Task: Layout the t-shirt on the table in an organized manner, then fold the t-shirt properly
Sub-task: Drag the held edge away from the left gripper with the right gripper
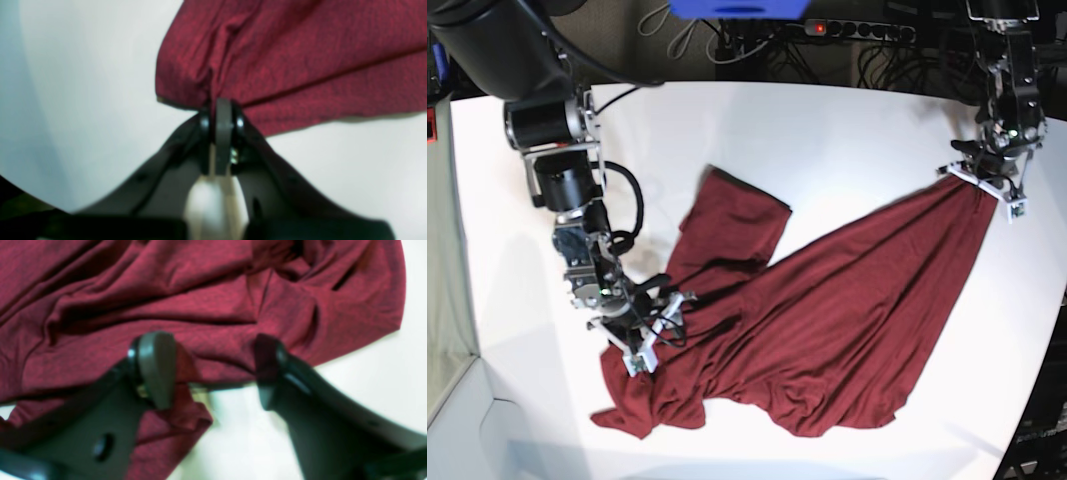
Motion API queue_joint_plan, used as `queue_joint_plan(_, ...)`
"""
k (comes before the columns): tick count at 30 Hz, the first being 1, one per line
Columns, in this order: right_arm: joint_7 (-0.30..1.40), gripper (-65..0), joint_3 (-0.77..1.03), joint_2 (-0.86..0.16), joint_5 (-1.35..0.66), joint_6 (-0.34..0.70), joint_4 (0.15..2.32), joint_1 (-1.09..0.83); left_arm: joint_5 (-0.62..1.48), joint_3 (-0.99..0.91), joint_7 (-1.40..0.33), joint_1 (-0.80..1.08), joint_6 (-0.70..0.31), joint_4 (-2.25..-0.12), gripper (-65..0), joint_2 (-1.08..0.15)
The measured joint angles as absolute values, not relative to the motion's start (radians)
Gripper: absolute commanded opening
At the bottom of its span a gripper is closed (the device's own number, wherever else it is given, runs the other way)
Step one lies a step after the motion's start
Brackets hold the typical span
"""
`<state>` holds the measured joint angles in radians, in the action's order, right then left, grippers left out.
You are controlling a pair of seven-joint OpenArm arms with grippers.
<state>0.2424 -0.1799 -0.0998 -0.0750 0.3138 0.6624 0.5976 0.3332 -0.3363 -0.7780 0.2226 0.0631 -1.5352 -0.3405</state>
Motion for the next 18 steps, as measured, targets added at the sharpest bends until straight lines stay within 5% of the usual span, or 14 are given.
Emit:
queue_joint_plan(7,0.243,-64.2,-0.18,-0.097,-0.075,0.314,0.661,0.584,0.333,-0.337,-0.773,0.221,0.063,-1.535,-64.9,-0.34)
queue_joint_plan(18,0.277,-64.5,-0.175,-0.098,-0.075,0.314,0.667,0.593,0.333,-0.337,-0.77,0.221,0.063,-1.535,-65.0,-0.34)
